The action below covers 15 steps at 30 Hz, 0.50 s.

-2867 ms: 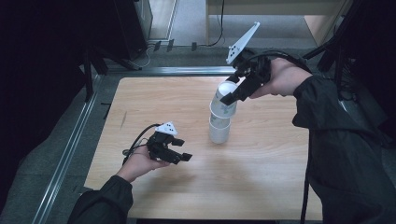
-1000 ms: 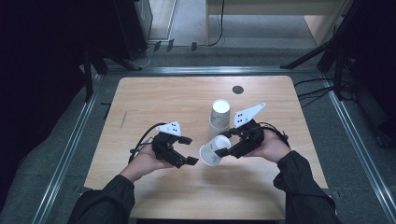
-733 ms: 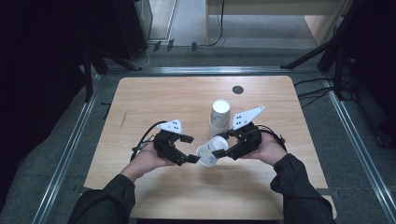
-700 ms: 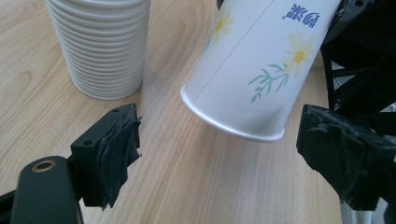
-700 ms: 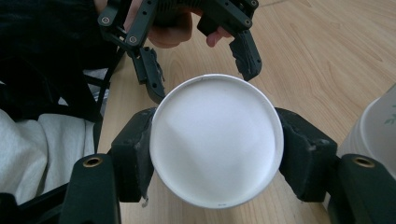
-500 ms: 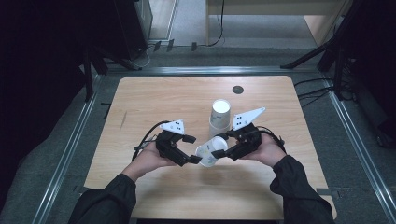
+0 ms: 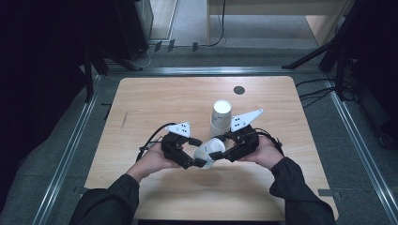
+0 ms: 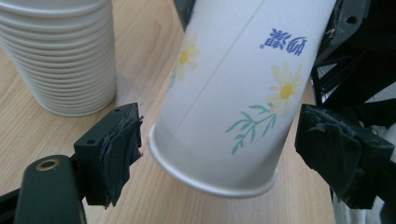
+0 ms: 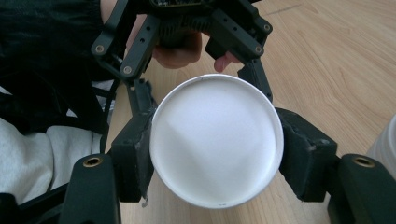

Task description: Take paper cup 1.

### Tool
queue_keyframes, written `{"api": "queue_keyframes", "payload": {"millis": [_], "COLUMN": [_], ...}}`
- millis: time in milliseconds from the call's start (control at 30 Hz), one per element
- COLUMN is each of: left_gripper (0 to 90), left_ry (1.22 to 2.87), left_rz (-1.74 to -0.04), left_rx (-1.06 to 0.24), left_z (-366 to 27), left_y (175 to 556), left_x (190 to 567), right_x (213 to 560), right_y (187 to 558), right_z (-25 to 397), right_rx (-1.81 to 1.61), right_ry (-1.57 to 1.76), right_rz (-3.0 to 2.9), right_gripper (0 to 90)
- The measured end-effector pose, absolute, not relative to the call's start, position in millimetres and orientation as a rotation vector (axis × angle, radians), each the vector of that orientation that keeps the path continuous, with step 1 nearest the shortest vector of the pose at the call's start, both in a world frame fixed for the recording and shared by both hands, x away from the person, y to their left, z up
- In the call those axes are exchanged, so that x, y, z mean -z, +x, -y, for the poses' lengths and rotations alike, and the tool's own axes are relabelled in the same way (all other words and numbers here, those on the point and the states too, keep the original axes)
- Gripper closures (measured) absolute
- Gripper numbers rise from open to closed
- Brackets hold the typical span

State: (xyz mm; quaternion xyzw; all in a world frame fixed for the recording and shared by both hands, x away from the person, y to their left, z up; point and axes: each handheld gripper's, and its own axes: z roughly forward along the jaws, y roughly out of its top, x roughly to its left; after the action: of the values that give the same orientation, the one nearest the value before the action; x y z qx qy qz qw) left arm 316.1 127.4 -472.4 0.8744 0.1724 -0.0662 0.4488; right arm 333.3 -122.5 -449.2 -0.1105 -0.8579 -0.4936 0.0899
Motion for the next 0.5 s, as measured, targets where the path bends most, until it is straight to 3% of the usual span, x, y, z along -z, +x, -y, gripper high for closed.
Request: {"api": "queue_keyframes", "payload": {"millis": [433,500], "left_gripper": [16.3,20.4], "left_ry": [2.172,2.174], "left_rz": [-0.391,-0.377], "left_rx": [0.152,0.148], "left_z": [-122.7,-123.1], "left_y": [312.8,312.2], "left_x": [474.6,474.8], "right_x": [450.0,450.1], "right_y": [333.3,333.6], "right_z": [114.7,114.2], "right_rx": [1.479,1.475], "right_ry": [-0.320,-0.323], "right_rz": [2.517,2.511], "right_gripper": [35.4,35.4]}}
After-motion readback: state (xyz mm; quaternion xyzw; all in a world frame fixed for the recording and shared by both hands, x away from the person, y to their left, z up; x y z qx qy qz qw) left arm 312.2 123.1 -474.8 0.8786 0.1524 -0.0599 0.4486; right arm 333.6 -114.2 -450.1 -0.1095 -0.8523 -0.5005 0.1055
